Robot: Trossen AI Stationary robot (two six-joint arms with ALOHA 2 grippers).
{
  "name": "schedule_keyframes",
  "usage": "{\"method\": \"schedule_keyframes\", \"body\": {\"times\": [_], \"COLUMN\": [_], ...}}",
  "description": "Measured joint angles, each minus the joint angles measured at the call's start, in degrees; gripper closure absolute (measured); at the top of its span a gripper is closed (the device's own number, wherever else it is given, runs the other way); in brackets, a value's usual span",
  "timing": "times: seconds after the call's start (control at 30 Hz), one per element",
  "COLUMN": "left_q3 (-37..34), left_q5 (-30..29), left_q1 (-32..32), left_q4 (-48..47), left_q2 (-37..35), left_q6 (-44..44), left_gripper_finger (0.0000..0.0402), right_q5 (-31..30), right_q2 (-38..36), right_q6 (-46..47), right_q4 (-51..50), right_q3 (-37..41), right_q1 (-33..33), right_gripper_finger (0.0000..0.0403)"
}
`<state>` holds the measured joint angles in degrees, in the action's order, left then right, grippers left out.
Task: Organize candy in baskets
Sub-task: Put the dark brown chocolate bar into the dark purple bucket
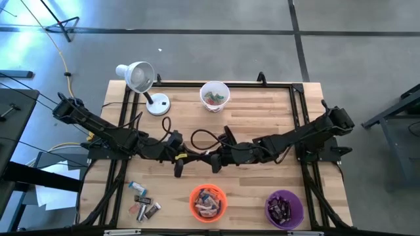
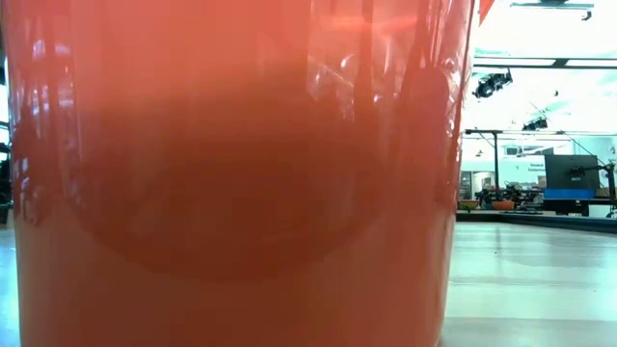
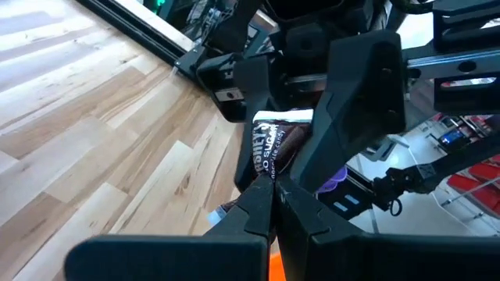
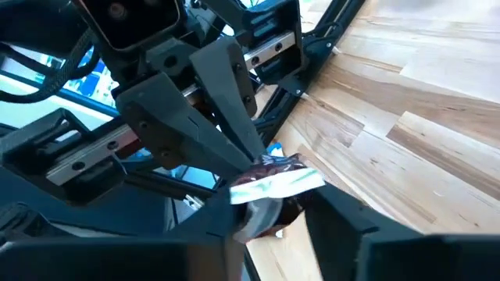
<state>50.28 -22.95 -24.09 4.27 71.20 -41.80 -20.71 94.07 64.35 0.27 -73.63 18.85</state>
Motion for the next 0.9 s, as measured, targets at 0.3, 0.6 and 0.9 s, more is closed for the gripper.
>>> {"method": "schedule_keyframes", "body": {"times": [0.3, 0.6, 0.9], "left_q3": [-0.02, 0.01, 0.02], "left_q5": [0.03, 2.33, 4.9], "left_q1": [-0.31, -0.24, -0.39], "left_q4": [-0.35, -2.41, -6.46], "left_q2": [-0.07, -1.14, -3.8], "left_q6": [0.0, 1.63, 1.16], "left_gripper_finger": [0.0401, 0.0396, 0.0367], "right_q5": [0.34, 0.86, 1.01], "right_q2": [0.02, 0.15, 0.21], "right_q6": [-2.28, -1.63, -1.41], "right_q4": [0.83, 1.62, 1.63], "right_q3": [0.0, -0.01, -0.13], "right_q1": [0.0, 0.27, 0.59], "right_gripper_finger": [0.0385, 0.0396, 0.04]}}
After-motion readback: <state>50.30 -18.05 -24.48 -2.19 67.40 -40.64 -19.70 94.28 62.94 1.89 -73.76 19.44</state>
